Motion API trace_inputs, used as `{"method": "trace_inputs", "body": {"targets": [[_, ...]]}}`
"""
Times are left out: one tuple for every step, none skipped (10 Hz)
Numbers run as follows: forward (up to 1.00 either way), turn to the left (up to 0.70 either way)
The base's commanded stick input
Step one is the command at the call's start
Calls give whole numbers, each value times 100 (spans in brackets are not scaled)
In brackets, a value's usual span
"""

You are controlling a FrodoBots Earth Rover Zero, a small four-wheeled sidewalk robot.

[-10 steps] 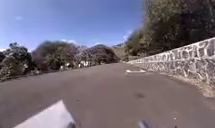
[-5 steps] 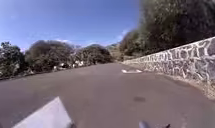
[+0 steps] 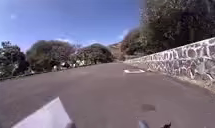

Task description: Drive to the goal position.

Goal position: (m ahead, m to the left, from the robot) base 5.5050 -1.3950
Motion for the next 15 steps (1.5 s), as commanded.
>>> {"method": "trace_inputs", "body": {"targets": [[50, 0], [50, 0], [50, 0], [50, 0], [50, 0], [50, 0], [50, 0], [50, 0], [50, 0], [50, 0], [50, 0], [50, 0], [50, -15], [50, -49], [50, -50]]}}
